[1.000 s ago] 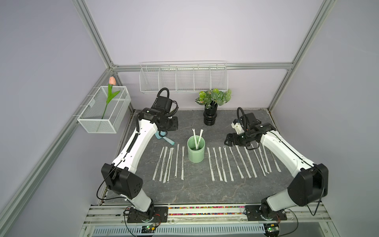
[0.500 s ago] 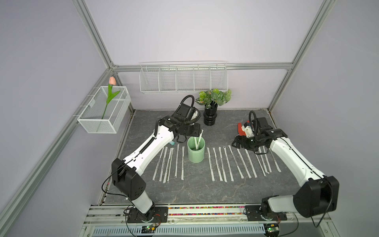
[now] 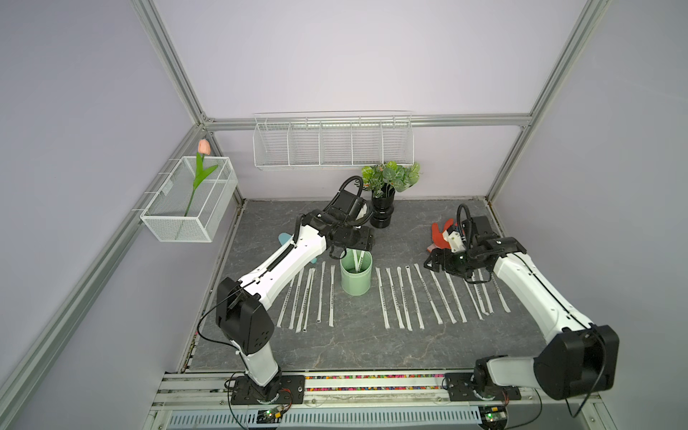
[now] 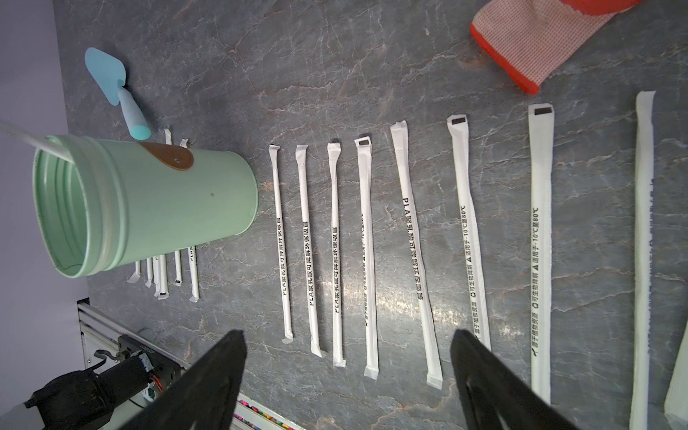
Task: Take the straws out of the storage container
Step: Pick up the straw from the container.
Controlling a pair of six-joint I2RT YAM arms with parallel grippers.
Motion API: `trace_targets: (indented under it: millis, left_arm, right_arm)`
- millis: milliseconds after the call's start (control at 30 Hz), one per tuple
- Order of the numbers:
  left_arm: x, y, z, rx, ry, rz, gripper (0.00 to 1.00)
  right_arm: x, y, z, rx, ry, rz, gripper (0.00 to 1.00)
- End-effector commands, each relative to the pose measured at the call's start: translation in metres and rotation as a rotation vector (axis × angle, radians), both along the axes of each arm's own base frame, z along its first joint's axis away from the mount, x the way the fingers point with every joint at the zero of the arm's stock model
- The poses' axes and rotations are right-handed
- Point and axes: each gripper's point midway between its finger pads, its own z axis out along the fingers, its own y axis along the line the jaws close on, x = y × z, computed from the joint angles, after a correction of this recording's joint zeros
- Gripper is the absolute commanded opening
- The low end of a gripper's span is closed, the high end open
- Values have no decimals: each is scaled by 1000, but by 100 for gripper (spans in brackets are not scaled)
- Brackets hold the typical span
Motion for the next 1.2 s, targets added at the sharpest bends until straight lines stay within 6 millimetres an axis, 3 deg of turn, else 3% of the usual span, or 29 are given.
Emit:
trace_targets:
  millis: [0,67,233,700,1167]
  left_arm:
    - [3,-1,-4,41,-2,-4,72]
    - [3,-2,-7,50,5,-4,69]
    - [2,-7,-16,63,35,-17,48]
    - [1,-7,-37,128,63,-23,46]
    - [10,-13,-43,148,51,-40,33]
  right_arm:
    - [-7,1,-1,25,13,-3,89]
    - [-7,1,-2,25,15,-1,89]
    - [-9,-2,-3,20,19,-3,89]
    - [-10,-3,-12,31,38,-11,89]
    - [-12,-4,-16,26,52,-15,89]
